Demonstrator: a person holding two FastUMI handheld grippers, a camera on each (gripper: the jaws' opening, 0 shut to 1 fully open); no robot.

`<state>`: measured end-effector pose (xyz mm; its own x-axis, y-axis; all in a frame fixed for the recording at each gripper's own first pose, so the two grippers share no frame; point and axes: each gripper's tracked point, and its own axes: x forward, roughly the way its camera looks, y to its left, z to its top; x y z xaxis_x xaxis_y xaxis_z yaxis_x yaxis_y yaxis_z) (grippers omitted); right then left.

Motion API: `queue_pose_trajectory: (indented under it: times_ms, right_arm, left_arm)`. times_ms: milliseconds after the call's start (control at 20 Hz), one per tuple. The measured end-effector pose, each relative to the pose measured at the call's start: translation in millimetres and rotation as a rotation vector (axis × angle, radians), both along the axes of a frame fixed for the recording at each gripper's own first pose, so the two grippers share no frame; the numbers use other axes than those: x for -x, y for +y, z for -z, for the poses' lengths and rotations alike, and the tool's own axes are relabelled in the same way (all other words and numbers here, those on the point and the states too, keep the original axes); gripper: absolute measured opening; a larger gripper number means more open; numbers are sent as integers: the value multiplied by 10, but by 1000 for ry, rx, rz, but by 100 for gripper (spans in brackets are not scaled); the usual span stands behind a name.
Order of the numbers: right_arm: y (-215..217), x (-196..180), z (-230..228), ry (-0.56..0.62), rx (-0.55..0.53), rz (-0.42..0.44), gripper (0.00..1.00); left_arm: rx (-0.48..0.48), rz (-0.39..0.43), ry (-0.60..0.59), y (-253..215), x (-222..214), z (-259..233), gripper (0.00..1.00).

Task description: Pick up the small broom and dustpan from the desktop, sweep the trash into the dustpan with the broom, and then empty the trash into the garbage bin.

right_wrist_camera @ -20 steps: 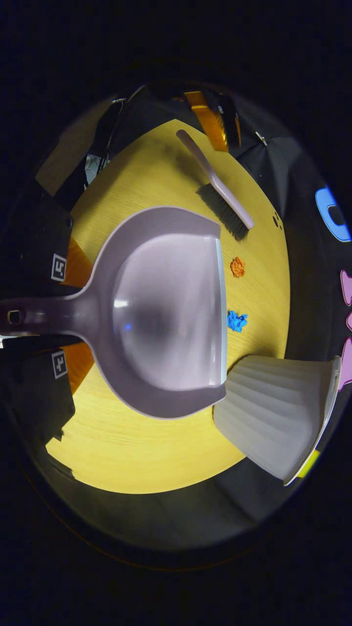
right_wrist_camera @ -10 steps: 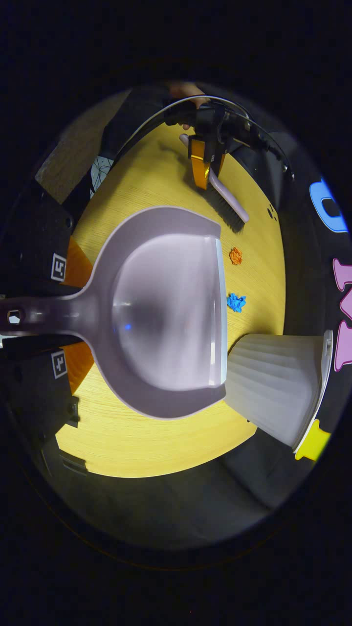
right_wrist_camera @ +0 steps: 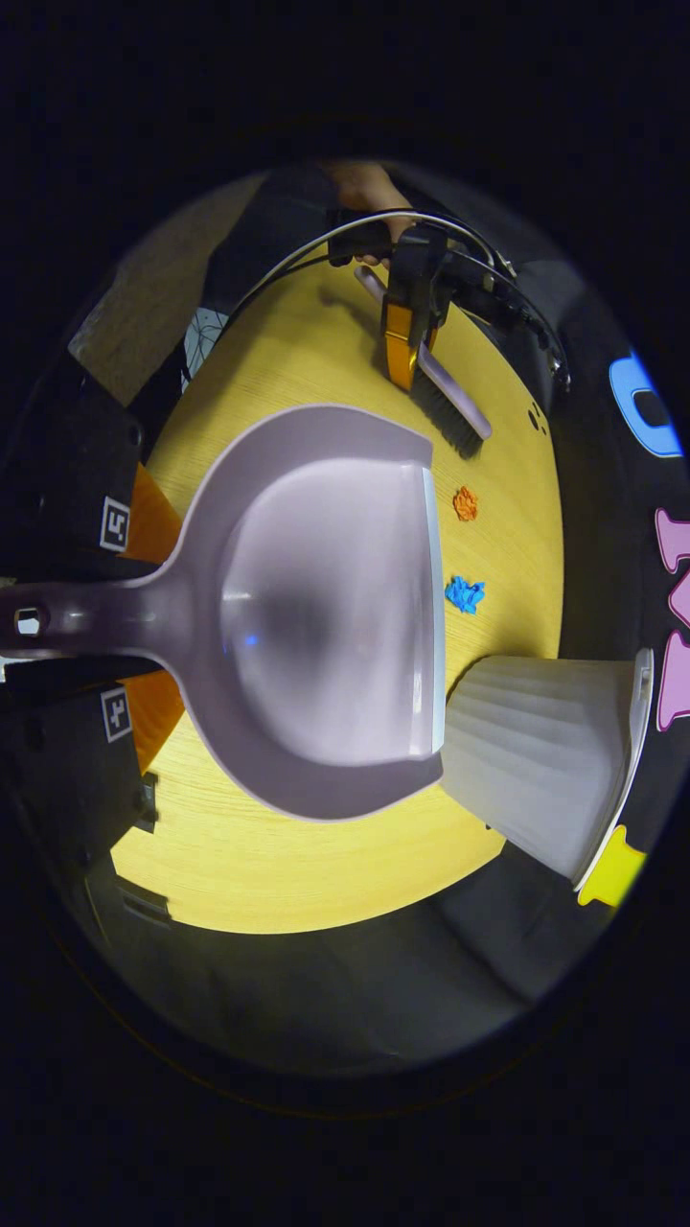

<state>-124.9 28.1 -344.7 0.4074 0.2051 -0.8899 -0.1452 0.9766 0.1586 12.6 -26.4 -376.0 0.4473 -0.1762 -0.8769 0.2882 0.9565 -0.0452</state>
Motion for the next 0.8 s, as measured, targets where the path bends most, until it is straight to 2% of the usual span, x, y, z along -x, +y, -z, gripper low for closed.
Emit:
queue_pose_trajectory:
  times_ms: [50,100,250,300,350,400,450,550,600,650,800]
  right_arm:
    - [22,4,8,12,-4,-18,36]
    - [47,4,19,26,-3,-45,41]
    - [59,15,52,85,25,-178,31]
    - [41,10,71,103,39,-219,36]
    - [21,11,101,126,50,-248,36]
    - [-8,11,109,151,56,-262,31]
    - [-26,17,127,177,54,-271,41]
    - [-48,-20,179,204,45,-282,36]
    - [-61,-50,202,210,44,-288,41]
    - [-82,-77,212,215,48,-289,36]
    - [-111,-152,258,227,42,-285,36]
  left_arm:
    - [-4,-3,-4,-2,-18,18,43]
    - [-18,1,-9,13,-37,3,35]
    - [-37,45,-48,1,-191,-80,31]
    - [-30,55,-49,-34,-258,-105,29]
    - [-23,63,-46,-72,-328,-110,31]
    - [-21,69,-51,-109,-417,-122,28]
    - [-26,82,-53,-129,-502,-142,31]
    - [-45,116,-70,-192,-677,-166,29]
    - [-51,135,-75,-241,-758,-174,29]
    - [-55,152,-79,-279,-808,-181,29]
    - [-76,214,-92,-451,-964,-120,29]
